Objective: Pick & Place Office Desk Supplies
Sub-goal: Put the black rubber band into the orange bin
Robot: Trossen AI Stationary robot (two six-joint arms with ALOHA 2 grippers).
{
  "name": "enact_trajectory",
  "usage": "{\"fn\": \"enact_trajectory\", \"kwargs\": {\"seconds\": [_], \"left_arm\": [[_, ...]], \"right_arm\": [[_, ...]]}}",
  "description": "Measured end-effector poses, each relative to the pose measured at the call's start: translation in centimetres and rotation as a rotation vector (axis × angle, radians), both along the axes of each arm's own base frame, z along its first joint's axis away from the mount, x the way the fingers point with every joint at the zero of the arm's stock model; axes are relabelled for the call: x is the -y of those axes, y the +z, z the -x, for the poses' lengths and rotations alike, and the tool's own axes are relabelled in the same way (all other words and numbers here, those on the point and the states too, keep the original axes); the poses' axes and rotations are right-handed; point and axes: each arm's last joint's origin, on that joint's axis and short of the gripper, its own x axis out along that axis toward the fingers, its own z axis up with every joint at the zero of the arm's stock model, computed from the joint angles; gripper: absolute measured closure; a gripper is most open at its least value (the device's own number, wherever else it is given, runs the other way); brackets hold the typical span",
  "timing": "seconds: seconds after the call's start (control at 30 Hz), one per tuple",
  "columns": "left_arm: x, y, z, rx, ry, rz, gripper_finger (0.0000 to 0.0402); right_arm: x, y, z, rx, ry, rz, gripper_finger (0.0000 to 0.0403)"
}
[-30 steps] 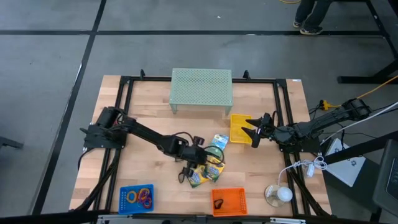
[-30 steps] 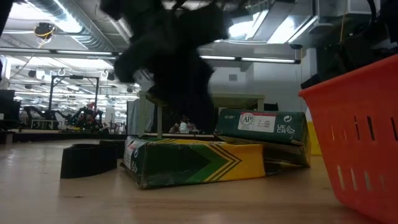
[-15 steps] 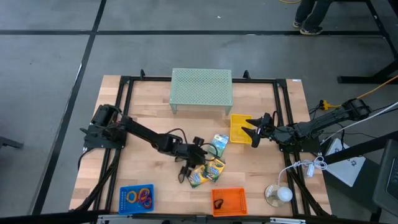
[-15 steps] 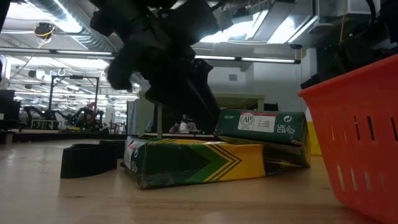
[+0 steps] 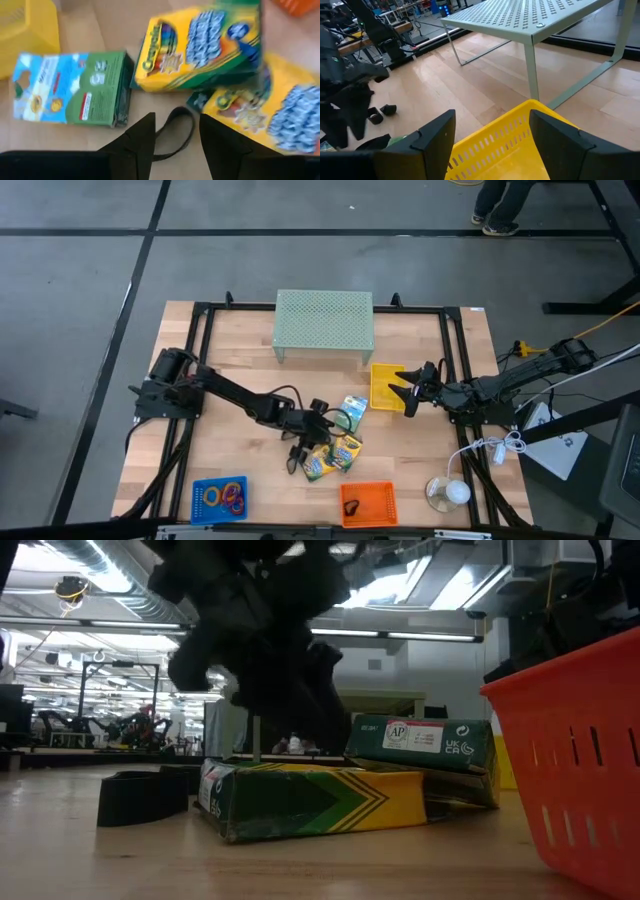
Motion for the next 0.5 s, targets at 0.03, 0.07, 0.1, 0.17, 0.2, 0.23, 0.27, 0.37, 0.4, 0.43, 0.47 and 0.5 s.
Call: {"fn": "enact_trajectory", "kwargs": {"seconds": [0.03,0.07,0.1,0.17,0.2,0.23,0.27,0.37,0.4,0.43,0.47,0.5], "left_arm": [[-0.1,-0.3,0.0,-0.014,0.001,-0.003,0.0252],[0.0,-0.7,0.0,-0.026,-0.003,-0.002,0.0252],[0.0,-1.0,-0.1,-0.034,-0.008,-0.001,0.0252],[0.0,-1.7,-0.2,-0.051,-0.014,-0.011,0.0252],[0.0,-1.9,-0.2,-0.054,-0.015,-0.017,0.0251],[0.0,-2.0,-0.2,-0.058,-0.017,-0.022,0.0251],[0.0,-2.1,-0.3,-0.056,-0.017,-0.021,0.0251],[-0.1,-2.0,-0.4,-0.047,-0.021,-0.021,0.0255],[-0.1,-2.1,-0.4,-0.050,-0.023,-0.025,0.0259],[-0.2,-2.1,-0.4,-0.053,-0.021,-0.027,0.0264],[-0.3,-2.1,-0.4,-0.053,-0.016,-0.031,0.0271],[-0.4,-2.1,-0.4,-0.053,-0.012,-0.032,0.0280]], "right_arm": [[0.0,0.0,0.0,0.000,0.000,0.000,0.0147],[0.0,0.0,0.0,0.000,0.000,0.000,0.0147],[0.0,0.0,0.0,-0.001,0.000,0.000,0.0147],[0.0,0.0,0.0,-0.001,0.000,0.000,0.0147],[0.0,0.0,0.0,-0.002,0.000,0.001,0.0147],[0.0,0.0,0.0,-0.004,0.000,0.001,0.0147],[0.0,0.0,0.0,-0.004,0.000,0.001,0.0147],[0.0,0.0,0.0,-0.004,0.000,0.001,0.0147],[0.0,0.0,0.0,-0.004,-0.001,0.001,0.0147],[0.0,-0.1,0.0,-0.005,-0.001,0.001,0.0147],[0.0,0.0,0.0,-0.004,0.000,0.001,0.0147],[0.0,-0.1,0.0,-0.005,-0.001,0.001,0.0147]]}}
